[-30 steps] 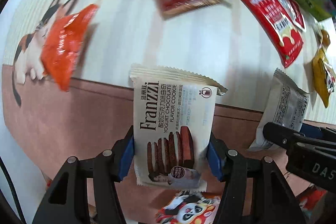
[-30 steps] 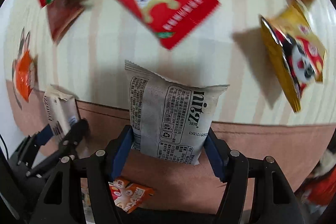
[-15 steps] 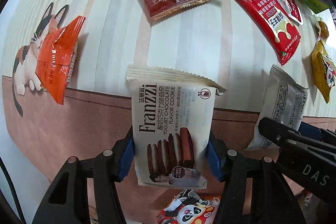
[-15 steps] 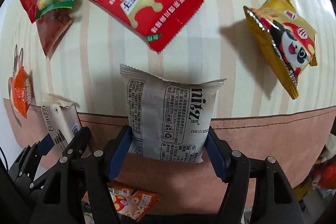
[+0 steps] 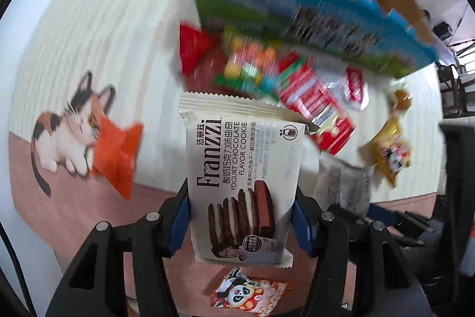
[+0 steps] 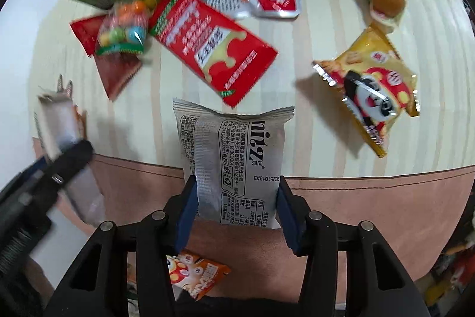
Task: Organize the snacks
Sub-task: 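Carry both packs to the box and open both tools to release them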
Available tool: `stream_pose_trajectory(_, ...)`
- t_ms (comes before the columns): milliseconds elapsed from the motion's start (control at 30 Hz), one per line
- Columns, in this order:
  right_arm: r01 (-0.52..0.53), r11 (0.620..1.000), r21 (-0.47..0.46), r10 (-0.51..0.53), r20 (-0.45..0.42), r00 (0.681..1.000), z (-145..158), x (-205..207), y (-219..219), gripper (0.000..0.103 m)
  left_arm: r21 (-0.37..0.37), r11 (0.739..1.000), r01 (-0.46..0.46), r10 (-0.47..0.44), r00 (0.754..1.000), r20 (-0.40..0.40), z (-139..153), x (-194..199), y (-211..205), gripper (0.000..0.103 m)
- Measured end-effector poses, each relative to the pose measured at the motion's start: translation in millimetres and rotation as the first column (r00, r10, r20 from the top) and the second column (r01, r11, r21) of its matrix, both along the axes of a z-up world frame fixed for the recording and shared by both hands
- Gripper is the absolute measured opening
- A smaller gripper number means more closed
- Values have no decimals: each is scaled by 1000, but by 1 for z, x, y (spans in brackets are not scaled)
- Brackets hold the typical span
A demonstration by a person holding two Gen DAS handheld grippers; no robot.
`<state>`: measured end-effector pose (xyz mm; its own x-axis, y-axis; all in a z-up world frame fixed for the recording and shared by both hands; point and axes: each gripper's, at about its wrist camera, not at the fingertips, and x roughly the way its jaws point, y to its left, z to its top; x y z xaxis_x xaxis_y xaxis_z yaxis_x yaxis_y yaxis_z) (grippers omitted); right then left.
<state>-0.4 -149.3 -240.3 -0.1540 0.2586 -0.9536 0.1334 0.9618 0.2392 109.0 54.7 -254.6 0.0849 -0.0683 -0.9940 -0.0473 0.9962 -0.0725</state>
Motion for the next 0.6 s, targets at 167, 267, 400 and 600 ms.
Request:
stream_pose_trajectory(167,46,997,67,-49,44,998,38,2,-24,52,-35,999,16,-14,999,48,36,14,-7,57)
stream_pose_trajectory(267,61,992,109,-72,93,993,68,20,-40,52,-57,998,25,-20,997,80,56,26,-10,57)
stream_pose_trajectory(400,75,982,173,-108,185,977,121,45,-67,52,-127,991,42,-28,993,114,96,59,-15,57)
stream_pose_trajectory(600,73,984,162,-121,315,941,174,123,-72,52,-125,990,59,-45,993,113,114,143,-22,57)
